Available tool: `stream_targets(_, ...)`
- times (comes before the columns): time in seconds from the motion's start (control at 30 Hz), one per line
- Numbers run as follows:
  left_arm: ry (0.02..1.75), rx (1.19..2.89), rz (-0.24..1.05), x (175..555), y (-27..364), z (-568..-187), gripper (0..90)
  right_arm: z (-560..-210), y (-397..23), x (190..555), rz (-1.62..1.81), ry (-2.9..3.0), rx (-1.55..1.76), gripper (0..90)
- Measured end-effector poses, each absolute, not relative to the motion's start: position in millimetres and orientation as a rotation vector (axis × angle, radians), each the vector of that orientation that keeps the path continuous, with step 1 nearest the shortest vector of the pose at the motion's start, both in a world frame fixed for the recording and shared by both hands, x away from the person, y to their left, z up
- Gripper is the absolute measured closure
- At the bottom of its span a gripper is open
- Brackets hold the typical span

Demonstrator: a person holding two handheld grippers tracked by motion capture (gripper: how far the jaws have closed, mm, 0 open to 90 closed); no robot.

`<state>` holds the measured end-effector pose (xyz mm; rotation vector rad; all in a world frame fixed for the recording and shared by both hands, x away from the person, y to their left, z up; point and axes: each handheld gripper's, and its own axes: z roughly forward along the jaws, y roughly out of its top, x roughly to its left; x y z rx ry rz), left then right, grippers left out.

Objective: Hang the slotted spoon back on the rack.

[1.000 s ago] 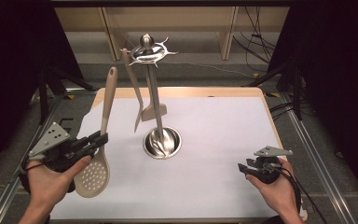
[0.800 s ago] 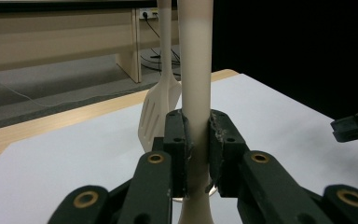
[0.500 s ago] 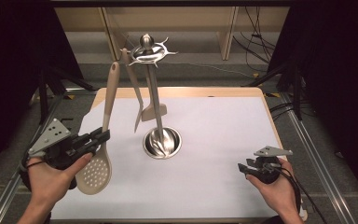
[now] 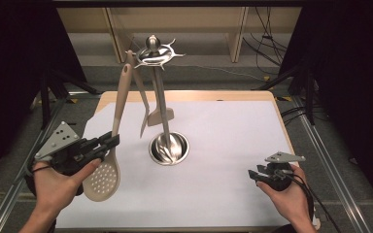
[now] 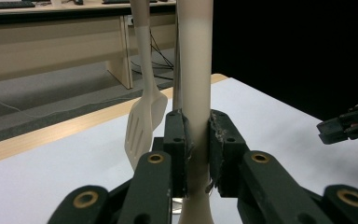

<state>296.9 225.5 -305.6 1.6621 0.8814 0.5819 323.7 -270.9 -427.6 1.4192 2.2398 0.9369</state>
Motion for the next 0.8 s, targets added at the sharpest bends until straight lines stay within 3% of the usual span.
stream_targets(0.8, 0.88, 1.683, 0.578, 308, 216, -304, 77.7, -426, -271, 323, 0.929, 2.245, 1.441, 58.9)
